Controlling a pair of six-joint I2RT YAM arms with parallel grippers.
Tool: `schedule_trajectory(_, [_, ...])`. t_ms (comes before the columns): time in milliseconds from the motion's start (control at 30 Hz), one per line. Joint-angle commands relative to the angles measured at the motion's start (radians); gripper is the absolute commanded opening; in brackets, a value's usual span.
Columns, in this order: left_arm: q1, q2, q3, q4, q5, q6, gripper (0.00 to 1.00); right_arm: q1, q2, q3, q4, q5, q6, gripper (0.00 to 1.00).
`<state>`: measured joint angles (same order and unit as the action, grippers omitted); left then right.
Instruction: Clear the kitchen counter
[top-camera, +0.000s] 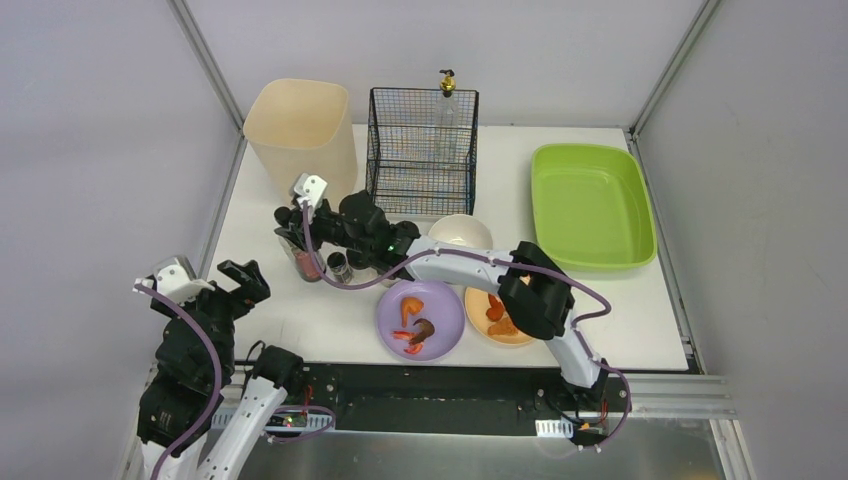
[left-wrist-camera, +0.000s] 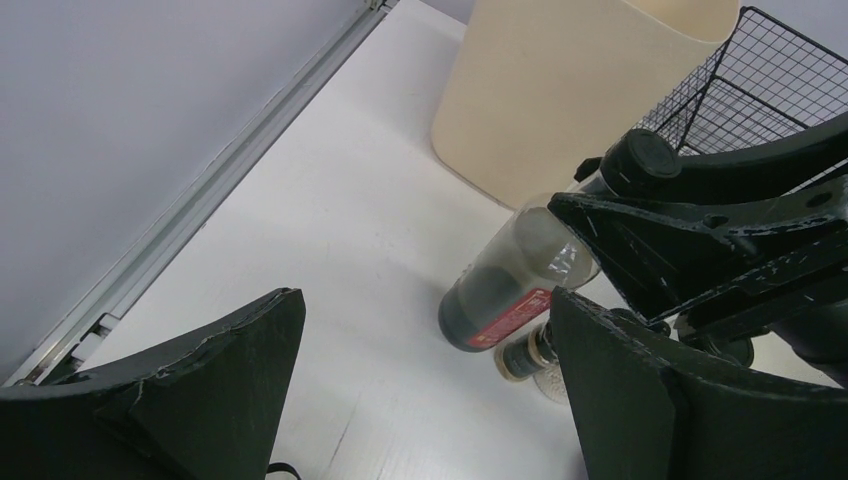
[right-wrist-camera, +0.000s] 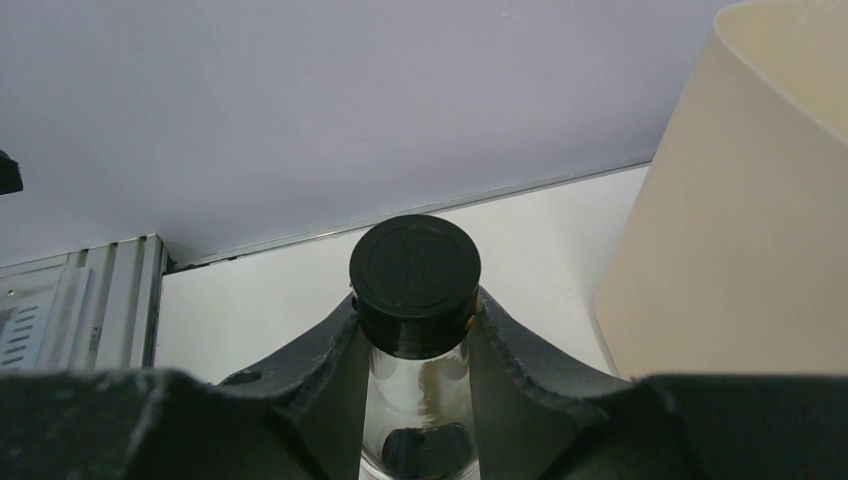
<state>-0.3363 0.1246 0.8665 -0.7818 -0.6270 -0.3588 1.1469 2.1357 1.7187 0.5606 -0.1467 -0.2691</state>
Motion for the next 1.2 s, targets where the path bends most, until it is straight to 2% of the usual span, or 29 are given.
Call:
schedule_trajectory(0, [0.017,0.023,-0.005,0.042,0.019,0.002,0.97,-0.007,-0.145,0.133,0.092,0.008,-0.074,0.00])
schedule_trajectory(300, [0.023,0.031,-0.005,0.045,0.033,0.006,0.97,-0.069,-0.189,0.279,-0.025,-0.003,-0.107,0.00])
schedule_trajectory(733, [0.031,0.024,-0.006,0.045,0.035,0.009,0.97,-0.247,-0.253,0.354,-0.091,0.013,-0.064,0.00])
schedule_trajectory(1167, [0.049,0.024,-0.006,0.048,0.061,0.008,0.97,-0.394,-0.082,0.641,-0.173,0.051,-0.083,0.00])
